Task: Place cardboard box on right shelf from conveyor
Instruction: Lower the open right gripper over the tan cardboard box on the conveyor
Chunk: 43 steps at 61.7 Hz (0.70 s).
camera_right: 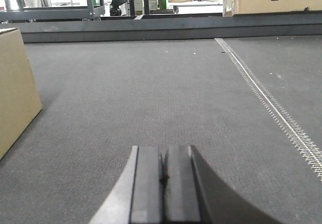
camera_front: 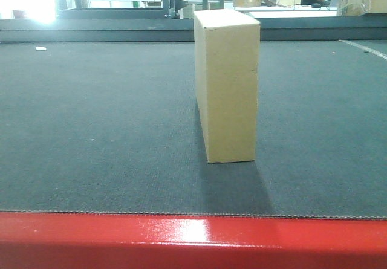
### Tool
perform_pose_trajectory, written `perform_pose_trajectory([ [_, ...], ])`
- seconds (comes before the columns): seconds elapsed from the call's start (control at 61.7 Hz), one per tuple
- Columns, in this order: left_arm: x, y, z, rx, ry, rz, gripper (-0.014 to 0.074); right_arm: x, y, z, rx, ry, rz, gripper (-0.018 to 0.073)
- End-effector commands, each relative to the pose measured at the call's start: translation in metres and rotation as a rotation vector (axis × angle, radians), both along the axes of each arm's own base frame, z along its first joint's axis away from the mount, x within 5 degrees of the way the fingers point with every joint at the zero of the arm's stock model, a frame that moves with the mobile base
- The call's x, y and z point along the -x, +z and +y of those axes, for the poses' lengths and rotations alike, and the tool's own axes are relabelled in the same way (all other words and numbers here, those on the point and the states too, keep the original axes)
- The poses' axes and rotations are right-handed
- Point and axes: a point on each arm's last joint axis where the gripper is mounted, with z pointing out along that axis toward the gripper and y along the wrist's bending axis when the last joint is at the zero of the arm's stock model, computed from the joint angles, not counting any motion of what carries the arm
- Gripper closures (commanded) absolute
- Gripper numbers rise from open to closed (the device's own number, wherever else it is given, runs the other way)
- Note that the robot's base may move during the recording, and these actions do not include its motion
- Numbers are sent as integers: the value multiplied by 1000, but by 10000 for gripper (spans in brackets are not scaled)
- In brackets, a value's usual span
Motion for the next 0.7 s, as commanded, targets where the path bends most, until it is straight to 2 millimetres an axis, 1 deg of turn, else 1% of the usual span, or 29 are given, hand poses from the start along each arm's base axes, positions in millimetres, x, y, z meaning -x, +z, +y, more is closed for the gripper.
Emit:
perform_pose_trajectory([
  [0.0,1,6,1,17,5,-94,713,2,11,0,12,-6,-114,492],
  [0.454,1,6,1,17,5,-94,713,2,11,0,12,-6,-114,492],
  [0.681,1,6,1,17,5,-94,713,3,14,-1,14,-8,-142,492],
])
